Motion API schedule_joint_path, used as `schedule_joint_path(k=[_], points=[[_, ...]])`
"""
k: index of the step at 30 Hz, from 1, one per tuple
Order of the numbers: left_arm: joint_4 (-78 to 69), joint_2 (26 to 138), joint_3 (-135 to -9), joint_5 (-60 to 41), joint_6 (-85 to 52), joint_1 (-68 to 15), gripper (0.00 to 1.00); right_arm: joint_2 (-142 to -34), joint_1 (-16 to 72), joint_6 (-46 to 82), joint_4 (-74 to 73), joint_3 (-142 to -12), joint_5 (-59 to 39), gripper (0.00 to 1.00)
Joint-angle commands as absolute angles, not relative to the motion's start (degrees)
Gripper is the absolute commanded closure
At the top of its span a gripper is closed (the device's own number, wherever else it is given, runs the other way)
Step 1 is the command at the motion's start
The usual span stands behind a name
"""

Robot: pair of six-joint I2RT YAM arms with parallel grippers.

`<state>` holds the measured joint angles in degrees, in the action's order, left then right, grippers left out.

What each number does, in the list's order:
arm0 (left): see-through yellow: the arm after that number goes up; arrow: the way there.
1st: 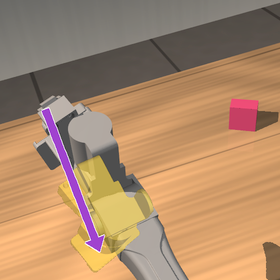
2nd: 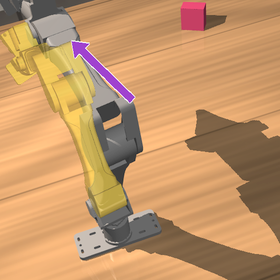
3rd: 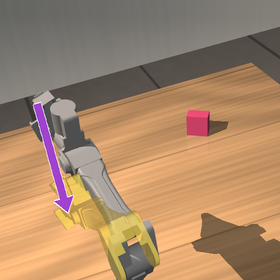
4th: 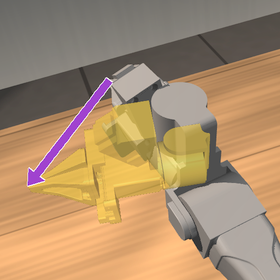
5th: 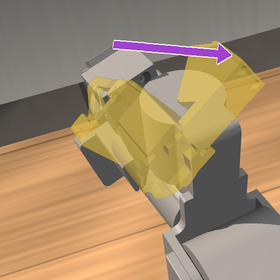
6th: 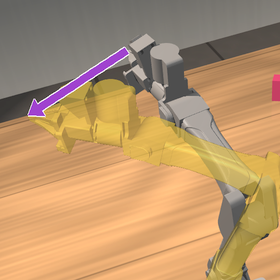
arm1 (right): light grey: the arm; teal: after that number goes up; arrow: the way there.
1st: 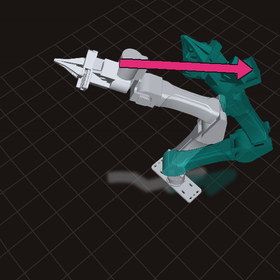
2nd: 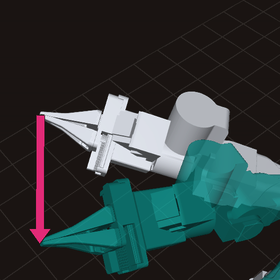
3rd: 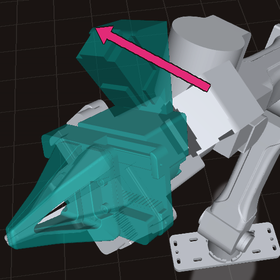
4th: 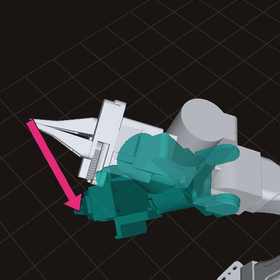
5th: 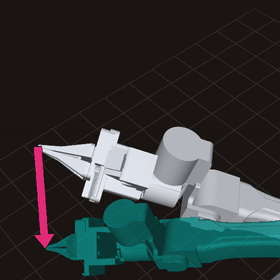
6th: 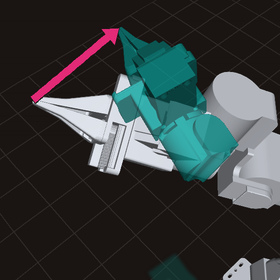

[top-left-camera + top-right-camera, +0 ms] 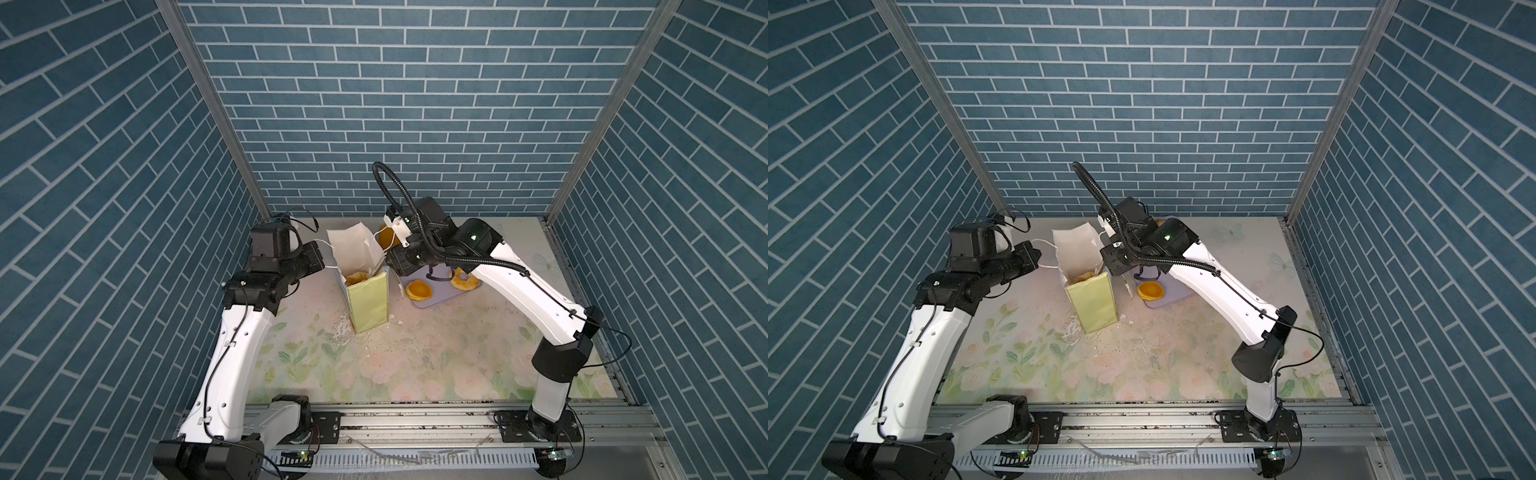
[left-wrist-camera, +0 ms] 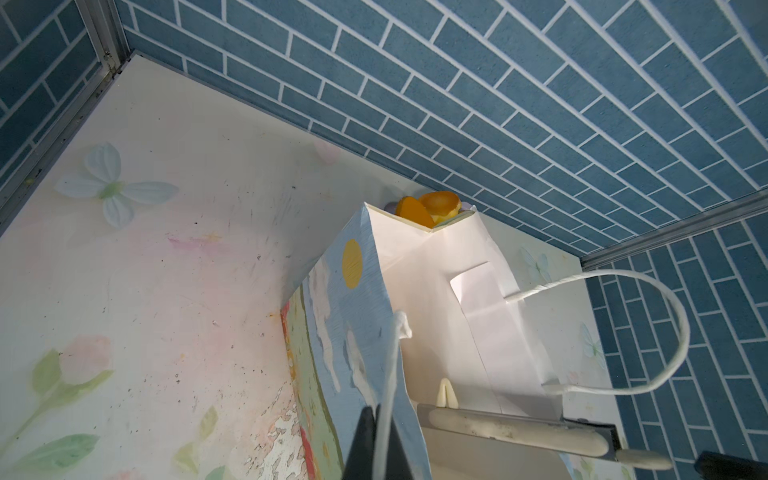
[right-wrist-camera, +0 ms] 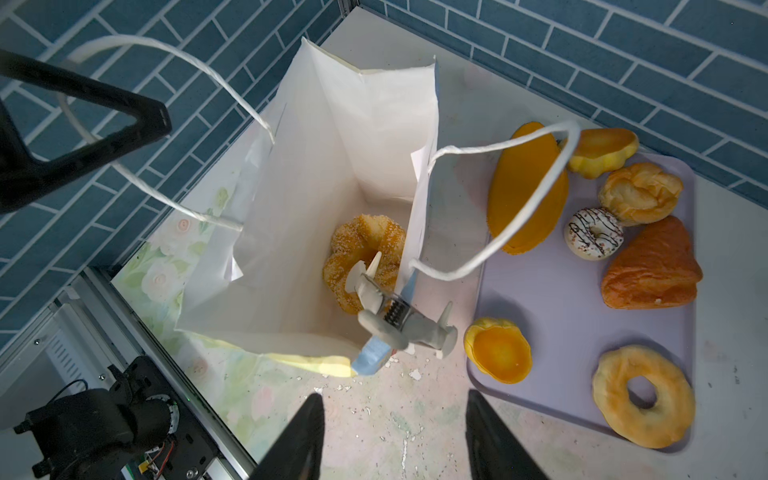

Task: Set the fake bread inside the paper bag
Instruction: 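Lower the tongs into the bag and release the loaf with the right gripper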

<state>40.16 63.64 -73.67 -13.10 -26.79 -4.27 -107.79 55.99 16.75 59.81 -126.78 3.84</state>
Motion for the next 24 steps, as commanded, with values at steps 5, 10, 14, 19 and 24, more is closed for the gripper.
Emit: schedule_joint_path(k=[5,10,14,19,24], points=[[41.7,62.9,-73.6,-13.0,-25.9,-4.5,1.0,-114.1,55.9,22.8,57.8,-131.6,8.4,0.51],[41.8,62.9,-73.6,-12.7,-25.7,-4.5,1.0,-115.9,56.0,25.2,56.7,-131.9,8.1,0.56],[41.9,63.0,-73.7,-12.6,-25.6,-4.5,1.0,-115.7,56.0,25.7,55.5,-131.4,8.5,0.64],[41.9,63.3,-73.6,-12.5,-25.5,-4.5,1.0,-114.9,56.1,25.4,55.2,-131.0,8.0,0.71],[41.9,63.5,-73.7,-12.5,-25.5,-4.5,1.0,-114.1,56.2,24.2,55.7,-131.3,8.0,0.76]])
